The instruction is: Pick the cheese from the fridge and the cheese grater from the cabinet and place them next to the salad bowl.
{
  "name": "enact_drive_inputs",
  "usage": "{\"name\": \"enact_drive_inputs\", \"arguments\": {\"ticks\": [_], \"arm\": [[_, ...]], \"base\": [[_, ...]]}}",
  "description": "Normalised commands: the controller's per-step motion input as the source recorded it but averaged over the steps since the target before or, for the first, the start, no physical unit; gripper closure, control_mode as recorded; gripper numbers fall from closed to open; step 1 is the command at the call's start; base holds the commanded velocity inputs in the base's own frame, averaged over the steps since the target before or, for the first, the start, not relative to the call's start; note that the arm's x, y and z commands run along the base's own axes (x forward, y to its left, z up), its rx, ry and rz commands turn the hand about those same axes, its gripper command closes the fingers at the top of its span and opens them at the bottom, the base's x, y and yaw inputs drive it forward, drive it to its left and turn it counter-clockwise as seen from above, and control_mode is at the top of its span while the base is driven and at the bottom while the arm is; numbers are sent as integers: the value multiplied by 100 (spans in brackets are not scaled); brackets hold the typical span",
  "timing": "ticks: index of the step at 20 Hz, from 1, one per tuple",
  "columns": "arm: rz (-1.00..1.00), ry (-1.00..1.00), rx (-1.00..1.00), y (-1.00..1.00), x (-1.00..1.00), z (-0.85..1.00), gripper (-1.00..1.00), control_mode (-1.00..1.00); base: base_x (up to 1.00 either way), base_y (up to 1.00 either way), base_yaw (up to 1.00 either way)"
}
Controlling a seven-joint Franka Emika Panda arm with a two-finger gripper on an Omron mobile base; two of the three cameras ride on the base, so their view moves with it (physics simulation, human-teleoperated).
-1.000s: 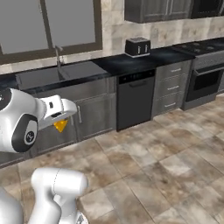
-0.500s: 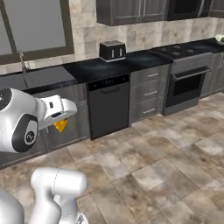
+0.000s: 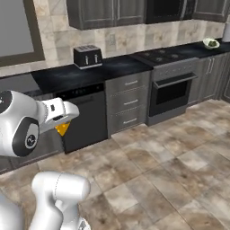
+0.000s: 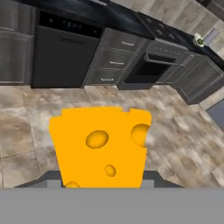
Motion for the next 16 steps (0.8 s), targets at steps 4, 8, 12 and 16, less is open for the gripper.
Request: {"name": "enact_drive_inputs", "arguments": {"ticks": [4, 8, 12, 16], "arm": [[0, 0, 0, 0, 0, 0, 100, 100], [0, 0, 0, 0, 0, 0, 100, 100], [0, 0, 0, 0, 0, 0, 100, 100], [0, 0, 0, 0, 0, 0, 100, 100]], "base": [[100, -73, -3], [99, -72, -2], [99, -71, -1], [97, -71, -1]]}}
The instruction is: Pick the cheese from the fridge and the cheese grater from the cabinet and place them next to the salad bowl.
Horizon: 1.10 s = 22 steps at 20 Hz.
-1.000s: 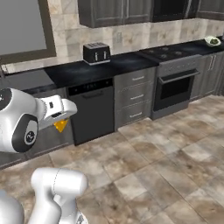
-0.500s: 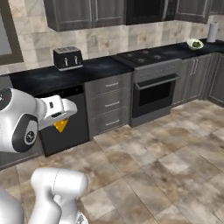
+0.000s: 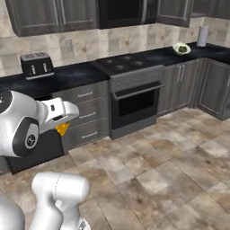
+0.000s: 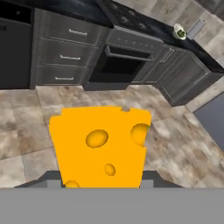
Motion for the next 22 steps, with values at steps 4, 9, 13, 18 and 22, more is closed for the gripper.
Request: {"name": "enact_drive_inputs", "arguments": {"ticks": [4, 9, 13, 18, 22], "arm": [[0, 0, 0, 0, 0, 0, 100, 100], [0, 0, 0, 0, 0, 0, 100, 100], [0, 0, 0, 0, 0, 0, 100, 100], [0, 0, 0, 0, 0, 0, 100, 100], [0, 0, 0, 0, 0, 0, 100, 100]], "base": [[98, -71, 0], [98, -71, 0], [99, -70, 0], [99, -70, 0], [97, -69, 0]]}}
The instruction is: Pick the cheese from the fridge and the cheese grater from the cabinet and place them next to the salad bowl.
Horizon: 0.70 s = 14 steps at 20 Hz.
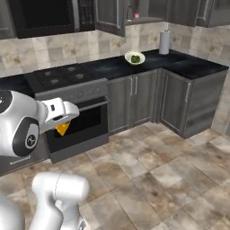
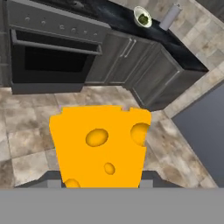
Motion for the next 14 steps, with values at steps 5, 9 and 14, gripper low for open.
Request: {"name": "enact_drive_inputs", "arguments": {"ticks": [5, 9, 14], "arm": [[0, 0, 0, 0, 0, 0, 100, 100], [0, 0, 0, 0, 0, 0, 100, 100], [0, 0, 0, 0, 0, 0, 100, 100]], "base": [[97, -67, 0], [96, -56, 3], [95, -52, 7]]}}
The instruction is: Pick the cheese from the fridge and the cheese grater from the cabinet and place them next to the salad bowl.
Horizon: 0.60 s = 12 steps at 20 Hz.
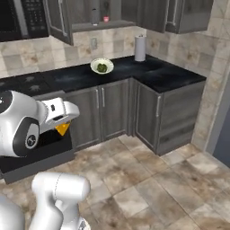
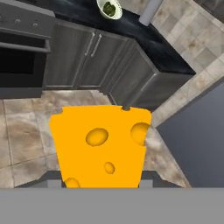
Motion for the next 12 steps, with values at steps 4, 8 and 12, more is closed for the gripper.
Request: {"name": "enact_drive_inputs", "arguments": {"ticks": [4, 8, 12], "arm": [[0, 0, 0, 0, 0, 0, 100, 100], [0, 0, 0, 0, 0, 0, 100, 100], [0, 0, 0, 0, 0, 0, 100, 100]], "base": [[90, -46, 12], [83, -34, 18], [77, -25, 23]]}}
